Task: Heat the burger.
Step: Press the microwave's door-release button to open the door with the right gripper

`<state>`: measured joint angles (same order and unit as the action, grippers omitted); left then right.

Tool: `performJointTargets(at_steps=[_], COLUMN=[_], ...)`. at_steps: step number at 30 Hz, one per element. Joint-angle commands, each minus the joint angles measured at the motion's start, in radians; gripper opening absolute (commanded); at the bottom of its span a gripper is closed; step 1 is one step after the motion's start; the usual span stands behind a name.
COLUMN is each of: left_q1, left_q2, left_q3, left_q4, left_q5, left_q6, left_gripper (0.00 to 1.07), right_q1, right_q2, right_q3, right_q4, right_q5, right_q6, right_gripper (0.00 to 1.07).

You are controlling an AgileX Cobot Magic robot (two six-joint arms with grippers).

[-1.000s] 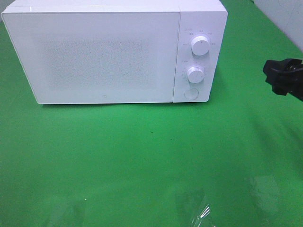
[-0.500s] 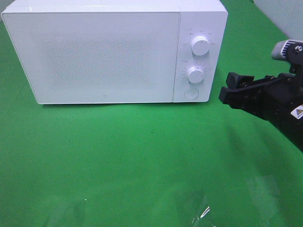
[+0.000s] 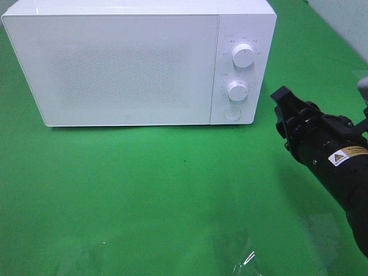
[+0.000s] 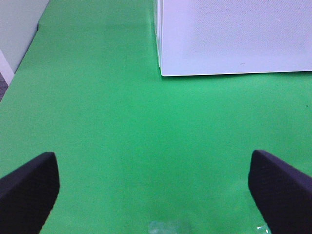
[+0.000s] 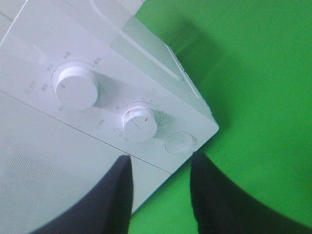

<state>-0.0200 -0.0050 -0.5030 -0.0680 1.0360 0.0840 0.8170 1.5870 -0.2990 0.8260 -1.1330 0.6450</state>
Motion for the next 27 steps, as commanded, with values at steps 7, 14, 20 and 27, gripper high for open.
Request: performJointTargets(at_steps=[7, 14, 20, 27], left_q1=[0.003, 0.003, 0.003, 0.003], left_q2=[-0.02, -0.02, -0.02, -0.02], left_q3=[0.005, 0.005, 0.005, 0.005], left_q4=[0.004, 0.004, 0.004, 0.004], left_q5=[0.001, 0.001, 0.001, 0.001], left_q6=[-0.005, -0.005, -0.005, -0.005], left_gripper=[1.03, 1.03, 1.03, 1.03], right_q1=[0.003, 0.003, 0.003, -0.041], right_q2=[0.0, 0.0, 0.048, 0.15], right_q3=[-0.009, -0.009, -0.045, -0.128], right_q4=[-0.03, -0.027, -0.024, -0.079], right_q5=[-0.001, 0.111, 0.117, 0.162], right_q6=[0.349, 0.52, 0.526, 0.596], right_gripper=[0.02, 0.0, 0.0, 0.0])
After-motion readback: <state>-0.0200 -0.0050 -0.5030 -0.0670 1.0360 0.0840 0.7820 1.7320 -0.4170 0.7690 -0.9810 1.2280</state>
